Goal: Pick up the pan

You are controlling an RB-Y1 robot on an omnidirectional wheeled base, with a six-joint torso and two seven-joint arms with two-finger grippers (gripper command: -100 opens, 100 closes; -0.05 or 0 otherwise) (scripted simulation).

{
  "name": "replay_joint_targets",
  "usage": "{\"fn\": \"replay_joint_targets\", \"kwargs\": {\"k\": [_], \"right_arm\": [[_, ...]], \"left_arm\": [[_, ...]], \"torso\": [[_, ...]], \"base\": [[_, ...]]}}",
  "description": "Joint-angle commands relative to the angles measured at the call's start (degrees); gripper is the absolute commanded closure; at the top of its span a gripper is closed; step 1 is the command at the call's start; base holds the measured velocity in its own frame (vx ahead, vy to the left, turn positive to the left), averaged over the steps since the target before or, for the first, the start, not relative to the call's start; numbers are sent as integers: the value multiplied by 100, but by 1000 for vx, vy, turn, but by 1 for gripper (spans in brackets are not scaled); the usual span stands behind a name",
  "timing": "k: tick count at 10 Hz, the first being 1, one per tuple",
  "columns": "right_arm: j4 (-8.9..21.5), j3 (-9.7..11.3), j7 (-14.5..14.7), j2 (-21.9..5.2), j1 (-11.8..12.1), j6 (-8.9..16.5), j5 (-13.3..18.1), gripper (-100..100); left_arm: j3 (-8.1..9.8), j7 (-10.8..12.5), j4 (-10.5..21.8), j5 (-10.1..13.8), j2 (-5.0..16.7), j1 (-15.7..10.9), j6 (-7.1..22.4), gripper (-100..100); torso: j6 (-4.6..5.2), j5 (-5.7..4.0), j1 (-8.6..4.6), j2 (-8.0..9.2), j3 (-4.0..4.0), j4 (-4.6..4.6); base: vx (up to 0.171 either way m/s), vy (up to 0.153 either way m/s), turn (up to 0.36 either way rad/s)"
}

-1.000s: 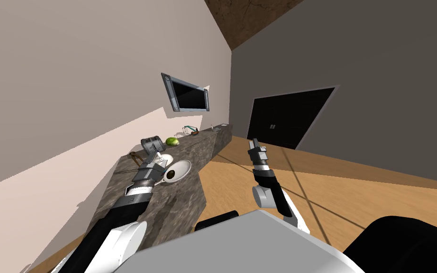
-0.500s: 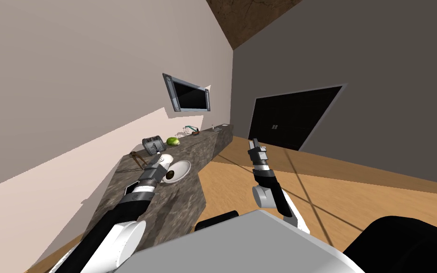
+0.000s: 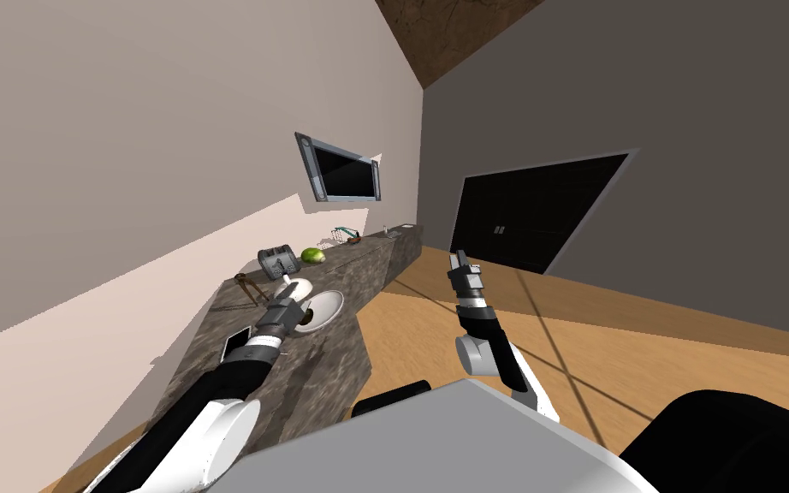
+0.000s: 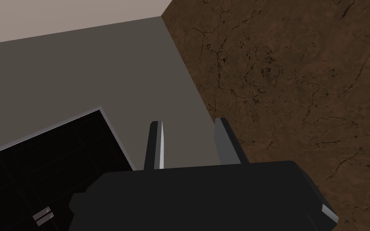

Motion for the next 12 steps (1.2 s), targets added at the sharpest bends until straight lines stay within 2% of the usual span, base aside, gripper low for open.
{"fn": "replay_joint_targets", "kwargs": {"k": [1, 2, 5, 7, 8, 9, 10, 11, 12], "right_arm": [[0, 0, 0, 0, 0, 0, 0, 0], [0, 0, 0, 0, 0, 0, 0, 0], [0, 0, 0, 0, 0, 0, 0, 0], [0, 0, 0, 0, 0, 0, 0, 0], [0, 0, 0, 0, 0, 0, 0, 0], [0, 0, 0, 0, 0, 0, 0, 0], [0, 0, 0, 0, 0, 0, 0, 0], [0, 0, 0, 0, 0, 0, 0, 0], [0, 0, 0, 0, 0, 0, 0, 0]], "left_arm": [[15, 53, 49, 71, 69, -42, 286, -100], [15, 53, 49, 71, 69, -42, 315, -100], [23, 226, 126, 313, 299, -114, 857, -100], [23, 226, 126, 313, 299, -114, 1044, -100], [25, 315, 172, 436, 421, -153, 1262, -100], [25, 315, 172, 436, 421, -153, 1403, -100], [26, 406, 222, 558, 547, -194, 1590, -100], [26, 406, 222, 558, 547, -194, 1756, -100], [25, 497, 275, 680, 677, -235, 1924, -100]], "torso": [[0, 0, 0, 0, 0, 0], [1, 0, 2, 0, 0, 0], [1, 1, 6, 1, 0, 0], [1, 1, 4, -1, -1, -1], [1, 1, 7, 4, 2, 1], [0, 1, 6, 2, 1, 0], [1, 1, 6, 2, 1, 0], [0, 1, 4, -3, -2, -1], [1, 1, 4, -2, -1, -1]], "base": [[26, -30, 30], [12, -12, -8], [30, -23, 39], [20, -21, 12], [24, -19, 39], [24, -22, 28], [38, -28, 44], [32, -26, 19], [35, -28, 38]]}}
